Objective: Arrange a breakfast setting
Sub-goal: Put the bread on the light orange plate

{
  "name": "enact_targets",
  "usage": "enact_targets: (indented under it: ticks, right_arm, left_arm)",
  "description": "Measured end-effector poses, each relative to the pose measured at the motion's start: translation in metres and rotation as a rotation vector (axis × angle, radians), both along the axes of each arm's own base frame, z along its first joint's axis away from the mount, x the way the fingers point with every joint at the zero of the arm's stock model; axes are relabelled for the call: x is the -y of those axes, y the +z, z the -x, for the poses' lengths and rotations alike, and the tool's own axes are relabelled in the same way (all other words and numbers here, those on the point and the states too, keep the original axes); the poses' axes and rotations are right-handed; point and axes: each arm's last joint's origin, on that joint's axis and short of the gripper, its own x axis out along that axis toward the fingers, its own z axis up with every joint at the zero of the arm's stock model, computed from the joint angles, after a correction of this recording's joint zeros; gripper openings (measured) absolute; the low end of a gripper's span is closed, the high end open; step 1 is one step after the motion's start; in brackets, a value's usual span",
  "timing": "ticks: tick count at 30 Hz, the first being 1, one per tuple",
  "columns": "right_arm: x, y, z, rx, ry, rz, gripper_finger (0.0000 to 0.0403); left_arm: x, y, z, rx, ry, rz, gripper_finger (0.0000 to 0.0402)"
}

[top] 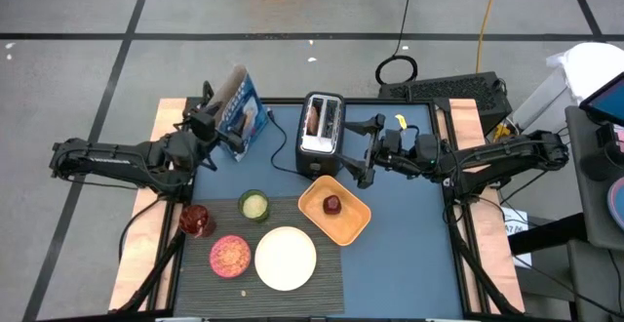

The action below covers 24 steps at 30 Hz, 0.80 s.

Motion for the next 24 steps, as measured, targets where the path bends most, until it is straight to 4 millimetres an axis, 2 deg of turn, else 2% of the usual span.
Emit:
enact_targets:
  ticks: [5,11,19,24]
  right_arm:
    - [0.003,-0.001,0.0,0.007,-0.039,-0.062,0.0393]
    - [0.009,-0.004,0.0,-0.023,-0.114,-0.077,0.0393]
    - [0.012,-0.009,0.0,-0.093,-0.13,-0.066,0.0393]
    - [0.016,-0.006,0.01,-0.148,-0.15,-0.04,0.0393]
  left_arm:
    - [0.002,0.003,-0.004,0.049,-0.128,0.017,0.0395]
    - [0.005,0.012,-0.015,0.225,-0.219,0.051,0.0395]
    - [0.006,0.009,-0.044,0.309,-0.237,0.038,0.0395]
    - [0.009,0.011,-0.064,0.292,-0.247,0.048,0.0395]
